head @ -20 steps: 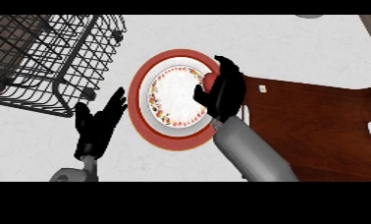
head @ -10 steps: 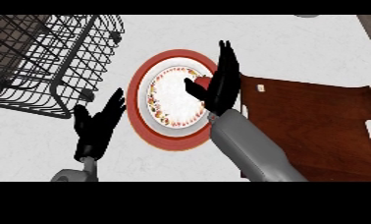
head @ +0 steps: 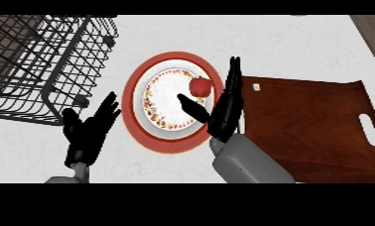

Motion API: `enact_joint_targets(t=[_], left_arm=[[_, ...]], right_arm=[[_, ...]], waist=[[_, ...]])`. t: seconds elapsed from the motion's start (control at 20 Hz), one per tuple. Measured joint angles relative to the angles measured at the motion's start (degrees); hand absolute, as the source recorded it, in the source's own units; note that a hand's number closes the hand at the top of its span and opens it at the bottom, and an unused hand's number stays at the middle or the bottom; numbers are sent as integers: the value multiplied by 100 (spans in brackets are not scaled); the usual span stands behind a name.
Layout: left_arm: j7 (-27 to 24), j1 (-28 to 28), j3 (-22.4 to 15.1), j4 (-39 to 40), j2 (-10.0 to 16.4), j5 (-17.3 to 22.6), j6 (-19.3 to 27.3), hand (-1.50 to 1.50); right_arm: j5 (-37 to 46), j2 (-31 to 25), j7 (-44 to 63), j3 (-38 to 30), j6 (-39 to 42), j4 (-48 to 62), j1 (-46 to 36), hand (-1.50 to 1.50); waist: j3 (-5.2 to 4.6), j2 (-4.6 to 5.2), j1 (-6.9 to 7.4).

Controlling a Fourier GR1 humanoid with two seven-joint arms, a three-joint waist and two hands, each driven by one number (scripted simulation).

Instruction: Pick the bell pepper from the tray and place it in the plate

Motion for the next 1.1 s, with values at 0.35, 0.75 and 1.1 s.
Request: enact_joint_targets(t=[0.35, 0.75, 1.1], left_arm=[[87, 274, -53, -286, -56, -64, 55, 0], [-97, 238, 43, -98, -119, -121, 0, 0], [-248, 187, 79, 32, -212, -236, -11, 0]], right_arm=[[-580, -719, -562, 1035, -100, -1760, 1297, -150], [-203, -1018, -1004, 1574, 73, -2533, 2710, -150], [391, -931, -1278, 1683, 303, -2856, 3781, -150]], waist=[[-7, -17, -66], [-9, -25, -103], [-4, -28, -104]])
